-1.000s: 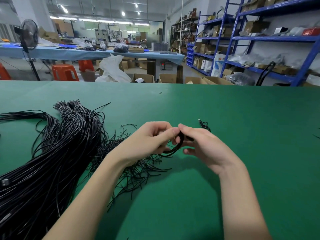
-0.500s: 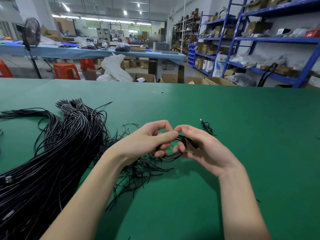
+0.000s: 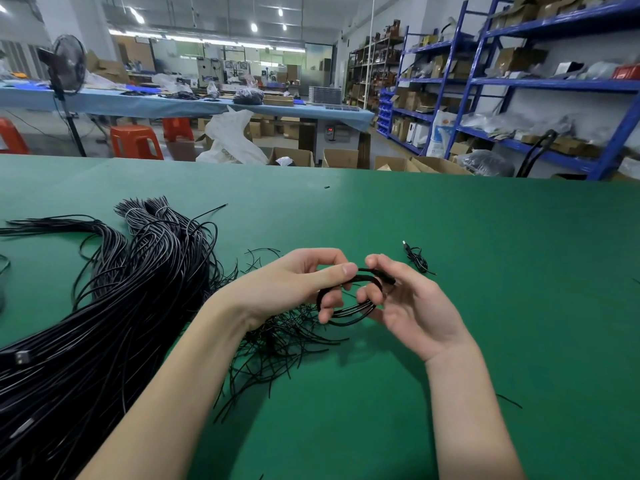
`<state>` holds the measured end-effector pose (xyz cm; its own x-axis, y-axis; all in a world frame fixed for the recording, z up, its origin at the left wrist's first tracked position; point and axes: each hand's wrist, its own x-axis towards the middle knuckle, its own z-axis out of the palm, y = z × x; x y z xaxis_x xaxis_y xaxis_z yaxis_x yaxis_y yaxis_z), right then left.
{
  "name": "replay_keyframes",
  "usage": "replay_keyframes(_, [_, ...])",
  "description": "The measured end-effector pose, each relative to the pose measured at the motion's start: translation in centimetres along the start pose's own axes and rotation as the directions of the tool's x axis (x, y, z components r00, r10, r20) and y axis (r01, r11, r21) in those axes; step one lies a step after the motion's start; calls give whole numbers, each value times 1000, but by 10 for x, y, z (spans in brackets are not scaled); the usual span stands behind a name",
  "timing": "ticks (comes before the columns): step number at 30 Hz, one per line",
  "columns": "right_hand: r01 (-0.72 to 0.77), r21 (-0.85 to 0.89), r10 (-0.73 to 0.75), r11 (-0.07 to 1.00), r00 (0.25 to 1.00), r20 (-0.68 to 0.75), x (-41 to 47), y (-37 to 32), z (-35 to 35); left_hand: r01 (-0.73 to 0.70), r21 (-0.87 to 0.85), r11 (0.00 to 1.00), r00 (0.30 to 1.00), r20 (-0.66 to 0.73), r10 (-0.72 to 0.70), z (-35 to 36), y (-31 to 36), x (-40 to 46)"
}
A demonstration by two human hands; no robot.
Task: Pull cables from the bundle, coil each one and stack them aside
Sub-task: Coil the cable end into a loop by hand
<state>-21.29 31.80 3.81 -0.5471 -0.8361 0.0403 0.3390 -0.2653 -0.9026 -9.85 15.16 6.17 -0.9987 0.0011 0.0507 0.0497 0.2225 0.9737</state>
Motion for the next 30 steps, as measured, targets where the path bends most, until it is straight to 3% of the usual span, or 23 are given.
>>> replay_keyframes(4, [-34,-42,33,999,999,-26,-1,0,0,-1,15,1000,998,-65,2,0,0,2])
replay_keyframes(7, [-70,-219,84,973,995,57,-3,-7,-2,7,18,1000,997,-73,-6,-2,1,0])
replay_keyframes(13, [-57,-645,191,762,971,141,-10,-28,0,13,188,982,1000,-27,-8,1,2,4])
replay_keyframes(18, [-74,-736,187,673,980,72,-9,-30,1,49,204,978,998,-56,-38,1,-1,5])
replay_keyframes(21, [-99,-651,106,752,994,-29,-5,-26,-2,70,17,997,990,-126,-68,-13,-7,3])
replay_keyframes(24, [-126,-288,74,949,980,-184,3,-19,-5,-6,-330,944,985,-166,-52,-26,-18,0])
replay_keyframes(27, [-110,96,128,989,972,-198,12,-7,4,-89,-242,966,987,-154,52,-11,-23,5])
replay_keyframes(30, [-173,263,205,949,973,-102,20,7,19,-124,-115,986,972,-213,97,16,-22,18])
